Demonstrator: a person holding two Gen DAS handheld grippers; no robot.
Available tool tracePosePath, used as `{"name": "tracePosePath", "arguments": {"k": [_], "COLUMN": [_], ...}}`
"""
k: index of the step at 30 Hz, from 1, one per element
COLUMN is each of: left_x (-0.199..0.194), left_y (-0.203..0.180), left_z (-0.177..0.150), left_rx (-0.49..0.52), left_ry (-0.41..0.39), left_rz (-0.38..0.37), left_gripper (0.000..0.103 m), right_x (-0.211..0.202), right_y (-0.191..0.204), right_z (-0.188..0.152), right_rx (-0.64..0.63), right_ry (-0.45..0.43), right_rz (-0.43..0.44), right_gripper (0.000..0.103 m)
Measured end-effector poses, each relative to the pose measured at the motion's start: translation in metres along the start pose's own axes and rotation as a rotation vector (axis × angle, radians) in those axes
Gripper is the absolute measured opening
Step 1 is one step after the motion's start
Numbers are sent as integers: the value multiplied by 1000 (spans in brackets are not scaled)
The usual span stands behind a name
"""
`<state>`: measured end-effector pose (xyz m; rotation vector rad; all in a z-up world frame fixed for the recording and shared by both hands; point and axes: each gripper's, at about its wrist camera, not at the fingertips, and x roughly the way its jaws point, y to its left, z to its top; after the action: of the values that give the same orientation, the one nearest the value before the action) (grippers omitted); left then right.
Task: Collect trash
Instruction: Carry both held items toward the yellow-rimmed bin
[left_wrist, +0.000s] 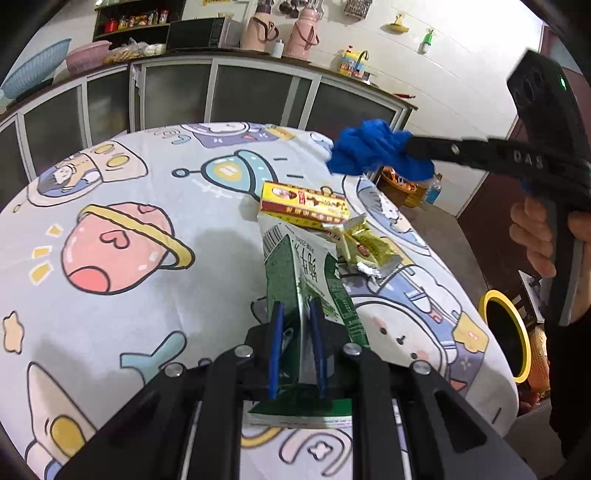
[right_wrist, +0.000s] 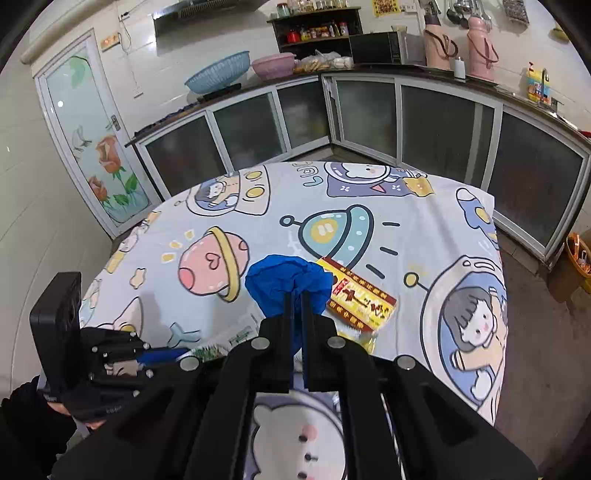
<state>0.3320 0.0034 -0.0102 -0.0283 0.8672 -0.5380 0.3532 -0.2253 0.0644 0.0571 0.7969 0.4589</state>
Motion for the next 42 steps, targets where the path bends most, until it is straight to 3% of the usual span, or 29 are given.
{"name": "tracePosePath", "arguments": {"k": [9,18,29,42], "left_x": [-52,-78,-76,-48], "left_y": [-15,-37,-82,-171], "left_z": [-15,-36,-52,-43], "left_rx": [16,25,82,208], "left_ry": [-54,-69,-48,-23], "left_rz": [26,32,-2,-120], "left_gripper": [13,13,13,13], "right_x": [-48,-81,-119,-181], "right_y": [10,12,-22,-82], "right_z": [-30,-73,-133,-196], "right_rx": [-4,13,110,235], "right_ry": [-28,-37,-41,-68], "right_rz": [-1,-4,-50,-152], "right_gripper": [4,4,4,4]}}
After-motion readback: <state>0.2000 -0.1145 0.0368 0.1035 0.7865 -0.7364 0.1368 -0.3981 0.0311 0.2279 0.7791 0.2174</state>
